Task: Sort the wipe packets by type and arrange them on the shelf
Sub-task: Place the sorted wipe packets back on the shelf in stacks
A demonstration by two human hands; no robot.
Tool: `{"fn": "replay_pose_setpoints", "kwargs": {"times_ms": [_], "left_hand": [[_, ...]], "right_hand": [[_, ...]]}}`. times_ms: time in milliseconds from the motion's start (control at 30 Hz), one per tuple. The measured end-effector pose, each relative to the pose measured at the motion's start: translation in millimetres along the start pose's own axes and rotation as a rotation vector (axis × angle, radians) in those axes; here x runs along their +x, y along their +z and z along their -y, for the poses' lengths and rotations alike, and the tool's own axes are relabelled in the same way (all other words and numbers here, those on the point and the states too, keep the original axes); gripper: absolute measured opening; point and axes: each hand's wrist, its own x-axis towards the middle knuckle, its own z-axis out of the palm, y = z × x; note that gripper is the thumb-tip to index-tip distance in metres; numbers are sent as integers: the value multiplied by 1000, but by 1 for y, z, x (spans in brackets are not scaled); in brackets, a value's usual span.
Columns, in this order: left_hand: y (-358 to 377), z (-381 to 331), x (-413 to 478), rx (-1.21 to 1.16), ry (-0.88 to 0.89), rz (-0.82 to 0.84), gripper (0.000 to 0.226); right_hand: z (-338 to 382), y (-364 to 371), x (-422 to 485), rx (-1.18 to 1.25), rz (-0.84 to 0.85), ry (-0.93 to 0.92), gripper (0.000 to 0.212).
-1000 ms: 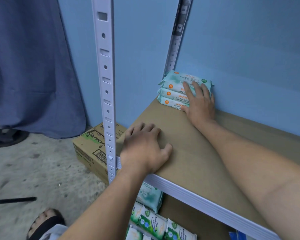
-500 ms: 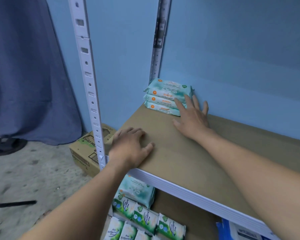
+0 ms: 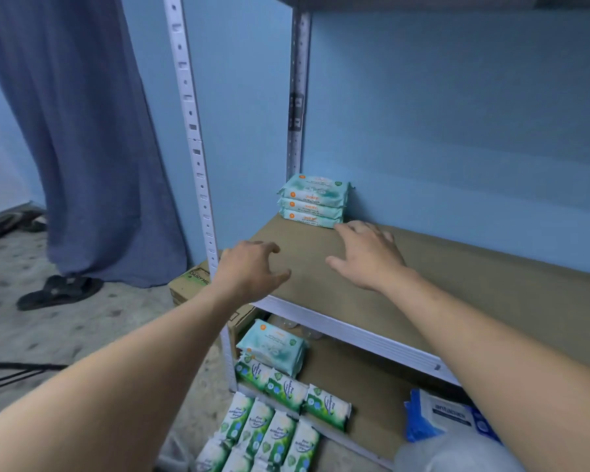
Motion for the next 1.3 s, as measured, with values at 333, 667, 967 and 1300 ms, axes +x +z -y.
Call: {"fn": "replay_pose_setpoints", "kwargs": {"times_ms": [333, 667, 967, 1300], "left_hand": [[-12, -20, -73, -29, 4, -43, 50], [56, -1, -119, -72, -100, 113, 44], [134, 43, -123, -181, -192, 258, 53], [232, 92, -76, -341, -325, 359, 58]], "right_hand": [[36, 13, -94, 363, 37, 42, 55], [25, 98, -165, 457, 225, 147, 45], [16, 188, -173, 556, 446, 338, 51], [27, 285, -121, 620, 540, 488, 63]]}}
